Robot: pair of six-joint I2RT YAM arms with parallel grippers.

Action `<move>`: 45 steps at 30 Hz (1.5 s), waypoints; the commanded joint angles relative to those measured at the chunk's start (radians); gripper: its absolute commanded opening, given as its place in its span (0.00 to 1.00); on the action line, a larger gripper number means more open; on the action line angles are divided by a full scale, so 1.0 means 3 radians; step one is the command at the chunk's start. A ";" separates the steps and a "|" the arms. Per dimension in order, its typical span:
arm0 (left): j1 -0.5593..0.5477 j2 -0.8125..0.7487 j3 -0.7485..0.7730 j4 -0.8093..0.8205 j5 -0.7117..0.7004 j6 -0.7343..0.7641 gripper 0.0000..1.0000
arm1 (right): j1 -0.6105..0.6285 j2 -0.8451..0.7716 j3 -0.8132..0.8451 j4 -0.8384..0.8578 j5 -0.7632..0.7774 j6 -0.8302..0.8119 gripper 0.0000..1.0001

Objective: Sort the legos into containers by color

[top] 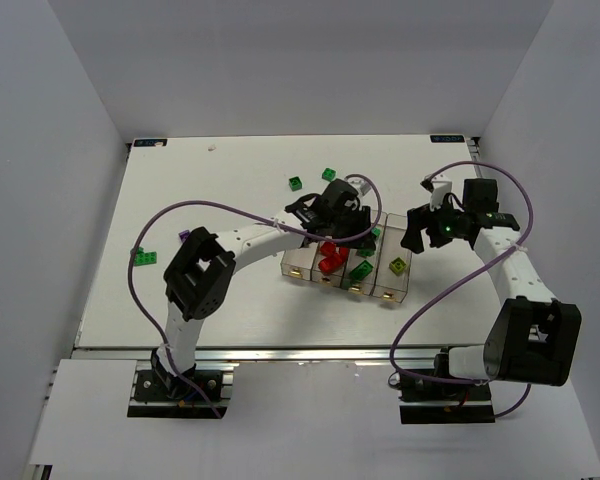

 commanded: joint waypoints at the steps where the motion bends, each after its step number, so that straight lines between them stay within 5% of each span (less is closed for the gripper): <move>1: 0.0001 0.0014 0.0170 -0.0283 -0.0161 0.0060 0.41 | -0.0025 -0.0047 0.0096 0.0085 -0.0221 -0.0023 0.89; 6: 0.0001 0.0061 0.0247 -0.0314 -0.0259 0.0116 0.65 | -0.0035 0.0009 0.0152 0.0095 -0.0262 0.0018 0.90; 13: 0.0001 -0.0072 0.0283 -0.0253 -0.0320 0.0132 0.68 | -0.0035 0.0060 0.0275 0.0136 -0.0502 -0.0033 0.89; 16: 0.0052 -0.0367 0.0070 -0.0116 -0.0488 0.0070 0.58 | -0.0040 0.0157 0.0392 0.0202 -0.0732 -0.0074 0.89; 17: 0.0077 -0.0470 -0.0043 -0.0049 -0.0514 -0.0041 0.37 | -0.0040 0.0177 0.0433 0.0253 -0.0788 -0.0059 0.89; 20: 0.0225 -0.1000 -0.0609 0.0227 -0.0642 -0.0246 0.00 | -0.0020 0.0295 0.0530 0.0539 -0.1034 0.0079 0.89; 23: 0.0379 -0.1568 -0.1187 0.0376 -0.0867 -0.0379 0.00 | 0.0108 0.0397 0.0658 0.0744 -0.1014 0.0141 0.89; 25: 0.0527 -0.1830 -0.1449 0.0366 -0.0938 -0.0441 0.09 | 0.0296 0.0550 0.0826 0.0775 -0.0922 0.0136 0.89; 26: 0.0573 -0.1953 -0.1567 0.0346 -0.0974 -0.0497 0.19 | 0.0343 0.0617 0.0888 0.0780 -0.0912 0.0131 0.89; 27: 0.0609 -0.2187 -0.1781 0.0310 -0.1025 -0.0523 0.41 | 0.0465 0.0769 0.0964 0.0770 -0.0826 0.0125 0.89; 31: 0.0737 -0.2720 -0.2232 0.0146 -0.1301 -0.0651 0.69 | 0.0783 0.1332 0.1739 0.0602 -0.0452 0.0278 0.89; 38: 0.0819 -0.3375 -0.2667 -0.0079 -0.1582 -0.0926 0.73 | 0.1110 0.2569 0.3265 0.0182 0.0013 0.0908 0.89; 45: 0.0829 -0.3662 -0.2821 -0.0232 -0.1726 -0.1034 0.75 | 0.1259 0.2759 0.3353 0.0381 0.0467 0.1046 0.89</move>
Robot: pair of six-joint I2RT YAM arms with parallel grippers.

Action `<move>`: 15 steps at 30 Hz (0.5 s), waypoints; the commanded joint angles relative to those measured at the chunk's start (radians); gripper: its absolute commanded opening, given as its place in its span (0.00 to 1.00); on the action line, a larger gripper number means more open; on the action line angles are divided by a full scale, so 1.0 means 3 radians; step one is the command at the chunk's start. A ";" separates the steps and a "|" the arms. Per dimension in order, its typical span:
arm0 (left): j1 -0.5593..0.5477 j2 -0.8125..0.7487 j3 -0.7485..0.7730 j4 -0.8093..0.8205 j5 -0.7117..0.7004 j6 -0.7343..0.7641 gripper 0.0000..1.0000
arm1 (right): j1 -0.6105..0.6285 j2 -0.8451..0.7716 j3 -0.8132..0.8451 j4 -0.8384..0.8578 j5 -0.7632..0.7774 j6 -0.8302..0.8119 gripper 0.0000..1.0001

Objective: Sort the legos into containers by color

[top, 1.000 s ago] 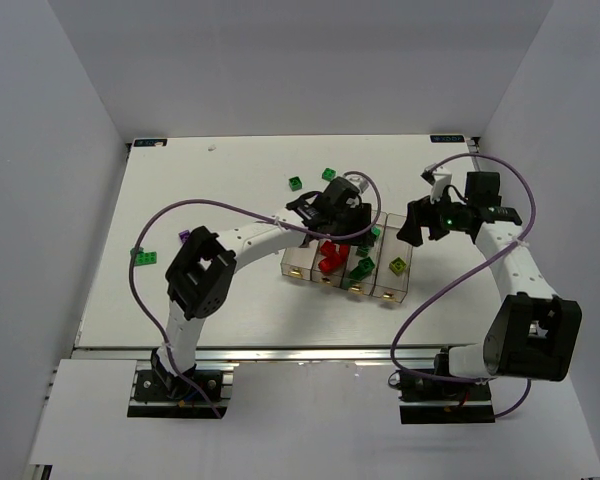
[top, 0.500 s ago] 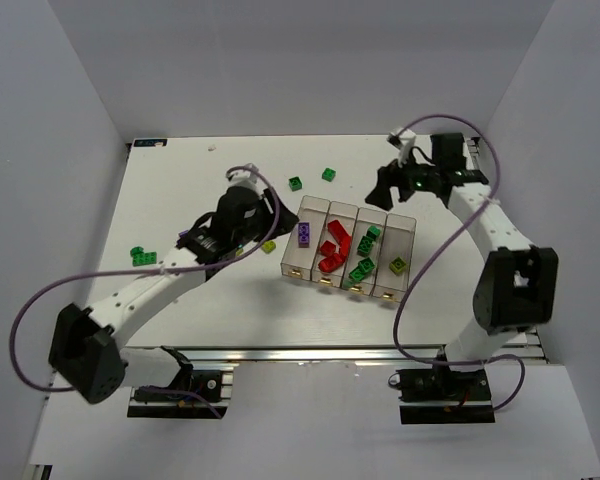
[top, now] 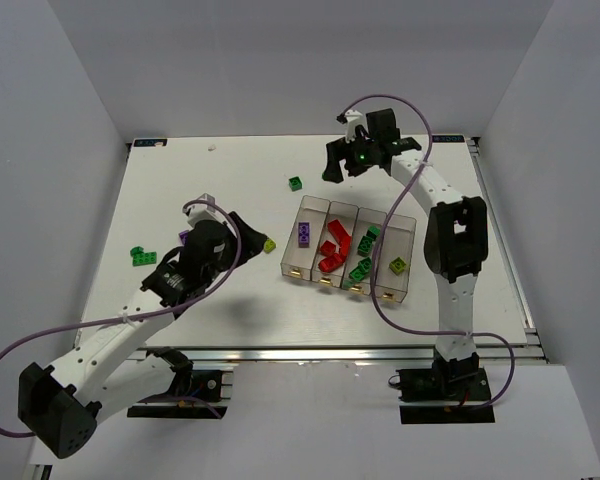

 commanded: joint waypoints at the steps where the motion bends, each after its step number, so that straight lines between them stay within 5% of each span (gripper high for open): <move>1: 0.0015 -0.0118 -0.0058 -0.0117 -0.0143 -0.0098 0.75 | 0.0039 0.0019 0.0215 0.0080 0.0515 0.0213 0.89; 15: 0.0026 -0.0261 -0.0144 -0.0285 -0.0189 -0.0216 0.75 | 0.0152 0.1032 0.1115 0.0162 0.1059 -0.0058 0.88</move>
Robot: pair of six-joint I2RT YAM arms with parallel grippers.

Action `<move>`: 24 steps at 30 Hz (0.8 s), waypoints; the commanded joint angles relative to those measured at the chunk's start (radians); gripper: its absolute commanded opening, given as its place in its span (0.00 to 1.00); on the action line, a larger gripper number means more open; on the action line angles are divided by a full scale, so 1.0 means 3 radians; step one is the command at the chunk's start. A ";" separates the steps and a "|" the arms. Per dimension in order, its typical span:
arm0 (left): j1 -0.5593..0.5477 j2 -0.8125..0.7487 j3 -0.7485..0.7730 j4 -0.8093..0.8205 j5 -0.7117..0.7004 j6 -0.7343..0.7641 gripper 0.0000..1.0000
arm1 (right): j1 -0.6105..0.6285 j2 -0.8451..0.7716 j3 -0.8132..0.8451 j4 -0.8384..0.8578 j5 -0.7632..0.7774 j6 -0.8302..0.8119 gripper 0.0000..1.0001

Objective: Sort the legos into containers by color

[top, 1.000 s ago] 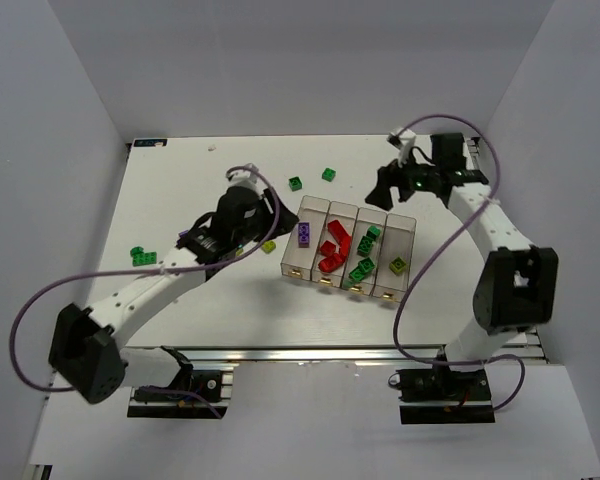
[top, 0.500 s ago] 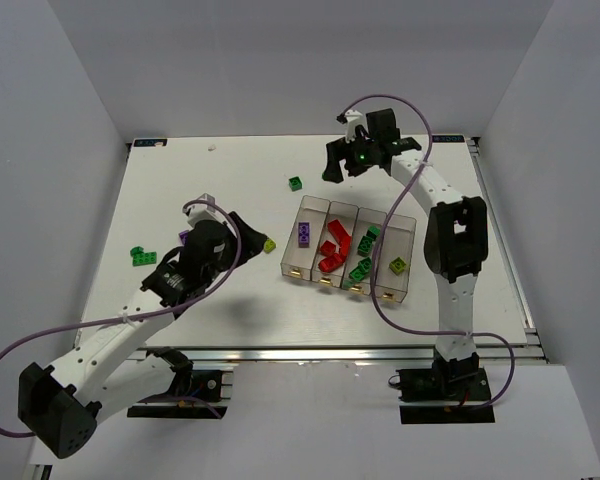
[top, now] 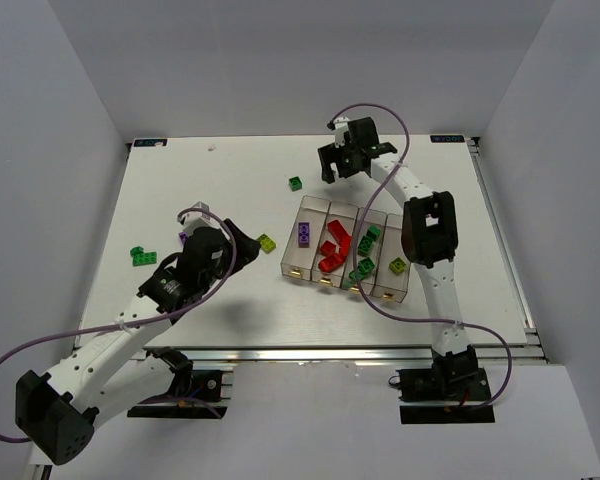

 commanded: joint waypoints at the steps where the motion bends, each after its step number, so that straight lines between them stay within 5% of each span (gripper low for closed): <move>1: 0.0015 -0.0095 -0.0041 -0.0078 -0.0071 -0.0072 0.75 | 0.0029 0.0092 0.0265 0.0185 0.0148 -0.0149 0.88; 14: 0.0015 -0.0059 0.0020 -0.0196 -0.0112 -0.0098 0.75 | 0.0059 0.0522 0.0567 0.0441 0.0097 -0.0329 0.85; 24: 0.0021 0.0043 0.0061 -0.0140 -0.0091 -0.0083 0.75 | 0.0059 0.0502 0.0429 0.0369 -0.0066 -0.0472 0.62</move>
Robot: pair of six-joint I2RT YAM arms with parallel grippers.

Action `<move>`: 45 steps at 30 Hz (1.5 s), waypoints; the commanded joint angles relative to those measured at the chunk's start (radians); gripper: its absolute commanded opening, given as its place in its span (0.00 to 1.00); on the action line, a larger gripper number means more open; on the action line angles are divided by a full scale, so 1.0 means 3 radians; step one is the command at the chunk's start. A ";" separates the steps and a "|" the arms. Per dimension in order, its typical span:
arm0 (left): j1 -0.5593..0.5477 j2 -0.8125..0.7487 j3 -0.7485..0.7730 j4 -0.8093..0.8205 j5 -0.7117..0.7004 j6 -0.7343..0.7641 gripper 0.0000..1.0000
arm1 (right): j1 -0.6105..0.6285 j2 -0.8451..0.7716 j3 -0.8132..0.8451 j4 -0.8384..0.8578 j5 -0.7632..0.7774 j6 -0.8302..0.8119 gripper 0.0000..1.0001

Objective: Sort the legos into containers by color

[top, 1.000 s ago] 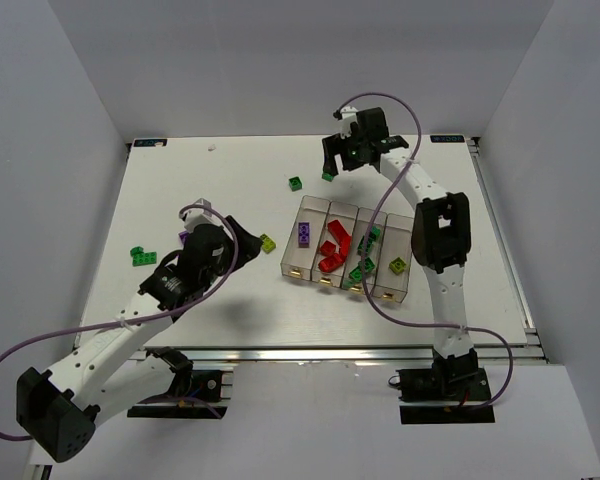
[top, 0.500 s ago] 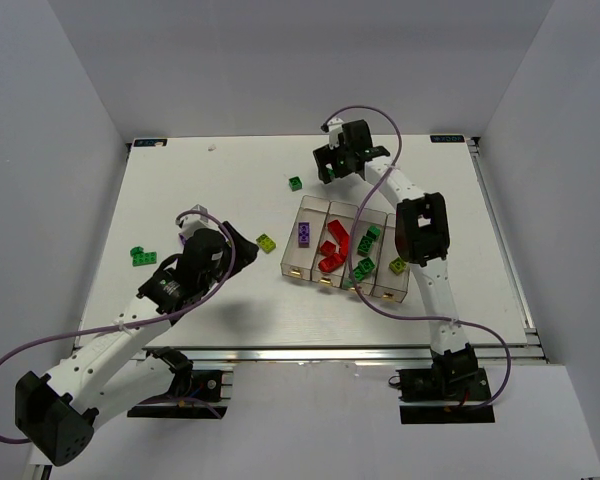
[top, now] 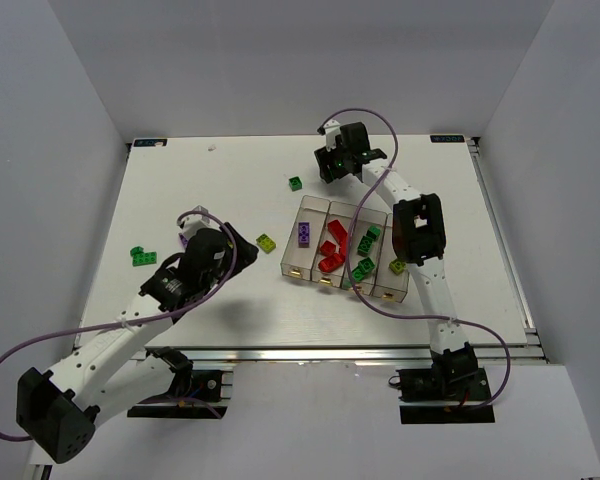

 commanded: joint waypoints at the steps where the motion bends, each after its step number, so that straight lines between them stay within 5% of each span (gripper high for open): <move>1: 0.0015 0.0052 0.0106 0.0033 -0.0024 0.0008 0.75 | 0.0006 -0.0064 -0.0016 0.0077 -0.0163 -0.0142 0.59; 10: 0.0015 0.0134 0.0148 0.0084 0.0012 0.0064 0.75 | -0.0004 -0.0176 -0.0128 -0.0031 -0.0403 -0.0327 0.34; 16: 0.0015 0.0098 0.0102 0.0151 0.0037 0.0033 0.75 | -0.0025 -0.0569 -0.0532 0.0122 -0.0582 -0.0322 0.00; 22: 0.0015 0.0104 0.0086 0.0238 0.0068 0.0033 0.75 | -0.0127 -0.1152 -0.0966 0.0281 -0.0950 -0.0087 0.00; 31: 0.0021 0.0185 0.0061 0.0437 0.0180 0.0084 0.75 | -0.0577 -0.2210 -0.1907 -0.0197 -0.2525 -0.0469 0.00; 36: 0.0031 0.0308 0.0086 0.0549 0.0272 0.0115 0.76 | -0.0582 -0.2875 -0.2810 -0.0649 -0.2408 -0.1266 0.00; 45: 0.0067 0.0711 0.0285 0.0739 0.0446 0.0268 0.76 | -0.0577 -0.3317 -0.3789 -0.0440 -0.1897 -0.1385 0.00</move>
